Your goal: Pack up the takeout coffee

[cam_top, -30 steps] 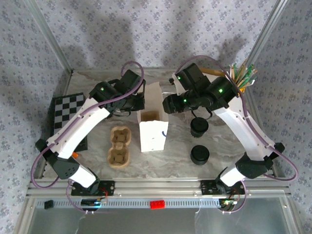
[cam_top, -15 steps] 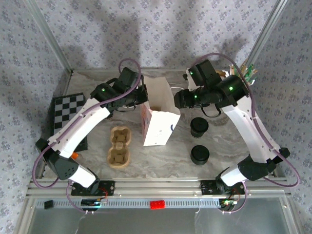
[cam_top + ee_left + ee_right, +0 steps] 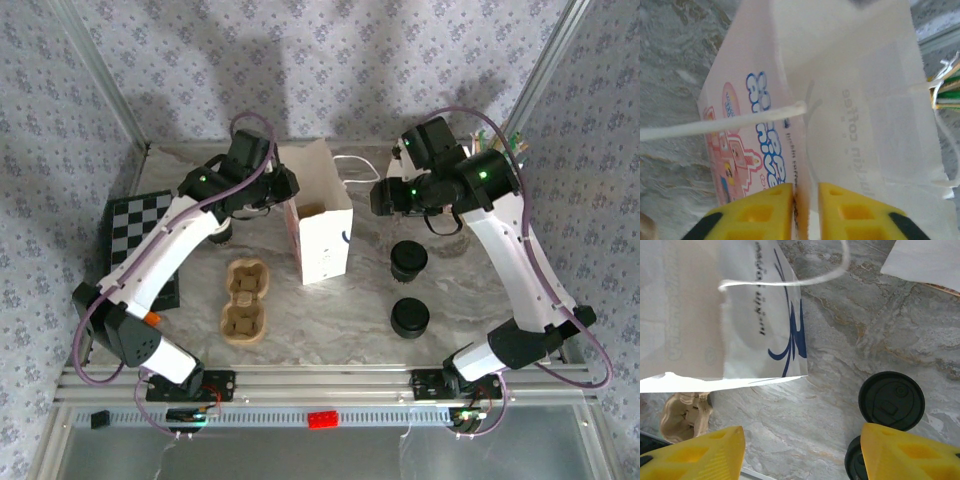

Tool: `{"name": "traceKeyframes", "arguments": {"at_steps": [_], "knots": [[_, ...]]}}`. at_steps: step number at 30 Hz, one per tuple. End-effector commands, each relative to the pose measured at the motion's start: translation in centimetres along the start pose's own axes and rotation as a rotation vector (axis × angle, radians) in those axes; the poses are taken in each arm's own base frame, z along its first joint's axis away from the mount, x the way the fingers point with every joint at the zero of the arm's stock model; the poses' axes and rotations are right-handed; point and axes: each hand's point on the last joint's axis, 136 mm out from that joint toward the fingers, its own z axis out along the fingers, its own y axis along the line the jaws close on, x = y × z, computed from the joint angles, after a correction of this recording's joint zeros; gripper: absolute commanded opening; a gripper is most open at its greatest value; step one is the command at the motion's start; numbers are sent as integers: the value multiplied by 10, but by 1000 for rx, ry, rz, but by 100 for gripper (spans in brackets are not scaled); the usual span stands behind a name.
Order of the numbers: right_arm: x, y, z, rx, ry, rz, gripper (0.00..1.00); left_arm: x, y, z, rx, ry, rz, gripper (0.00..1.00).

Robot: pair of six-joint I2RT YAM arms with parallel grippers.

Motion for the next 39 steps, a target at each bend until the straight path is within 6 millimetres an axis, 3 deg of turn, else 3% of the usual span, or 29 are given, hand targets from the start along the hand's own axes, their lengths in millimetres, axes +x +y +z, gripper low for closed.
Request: {"name": "traceKeyframes", "arguments": {"at_steps": [1,8,14,19,26,30,39], "knots": [[12,-15,1,64,49,-8,68,-4,-12,-16,36,16,71,31],[29,-56,-1,214,82,74,80,7,-1,-42,16,37,155,48],[59,-87,28,293,146,214,88,16,-1,-59,56,45,201,52],[82,-96,68,286,196,328,89,22,-8,-68,112,39,213,53],[93,-108,108,312,225,462,89,20,0,-75,99,-9,223,54],[100,-112,126,309,258,497,88,22,1,-75,109,-15,224,55],[107,-123,146,358,290,503,86,21,4,-73,100,-24,222,56]]}}
